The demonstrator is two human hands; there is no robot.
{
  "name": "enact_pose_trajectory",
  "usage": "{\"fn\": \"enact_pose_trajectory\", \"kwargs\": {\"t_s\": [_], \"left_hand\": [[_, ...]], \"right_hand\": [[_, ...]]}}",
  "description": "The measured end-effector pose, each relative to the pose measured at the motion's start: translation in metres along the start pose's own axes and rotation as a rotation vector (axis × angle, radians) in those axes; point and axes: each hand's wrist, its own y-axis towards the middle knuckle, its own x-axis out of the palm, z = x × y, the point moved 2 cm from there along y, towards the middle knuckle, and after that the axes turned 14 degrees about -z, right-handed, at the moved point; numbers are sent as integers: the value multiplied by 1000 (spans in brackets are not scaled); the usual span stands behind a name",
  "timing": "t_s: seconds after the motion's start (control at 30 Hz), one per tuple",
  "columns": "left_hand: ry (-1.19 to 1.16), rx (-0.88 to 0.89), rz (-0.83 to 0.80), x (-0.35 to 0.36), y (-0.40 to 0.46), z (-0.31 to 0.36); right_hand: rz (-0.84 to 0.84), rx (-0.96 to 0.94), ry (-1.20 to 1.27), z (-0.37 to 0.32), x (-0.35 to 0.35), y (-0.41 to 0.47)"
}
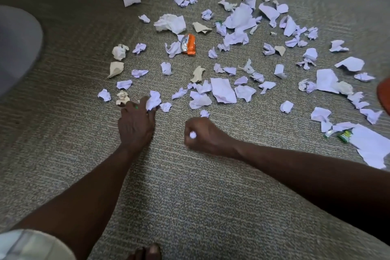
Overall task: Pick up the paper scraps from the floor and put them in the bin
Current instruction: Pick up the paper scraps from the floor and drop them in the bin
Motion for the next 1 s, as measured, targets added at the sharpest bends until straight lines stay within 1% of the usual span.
{"fn": "enact_pose_trajectory", "kwargs": {"t_s": [0.07,0.13,0.2,0.33,0.4,0.5,0.53,0.6,0.63,0.73,0.9,0.97,1.0], "left_hand": [[42,66,33,1,-2,4],[44,92,45,2,-3,5],[33,99,41,3,-3,5],[-14,110,58,3,-8,7],[-112,57,81,1,-12,10],[-342,-101,124,-4,-13,14],[-409,-128,154,-6,-11,15],[-483,-112,195,-9,-9,20],[-486,-81,189,-11,-8,24],[-429,25,102,-16,-4,38],[-230,151,-155,-6,-3,46],[-183,185,-206,-1,-4,43],[-178,198,-205,1,-4,44]], "right_hand": [[134,74,24,16,-21,5],[192,125,-61,28,-40,8],[167,121,-222,35,-53,10],[-50,28,-456,44,-46,9],[-44,-16,-560,48,-38,10],[-11,-51,-661,47,-31,14],[-6,-60,-674,47,-31,14],[-6,-54,-651,45,-31,14],[-8,-47,-635,45,-32,14],[-20,-31,-591,43,-34,14],[-60,-25,-570,42,-38,4],[-86,-11,-566,42,-40,-3],[-100,1,-562,44,-41,-6]]}}
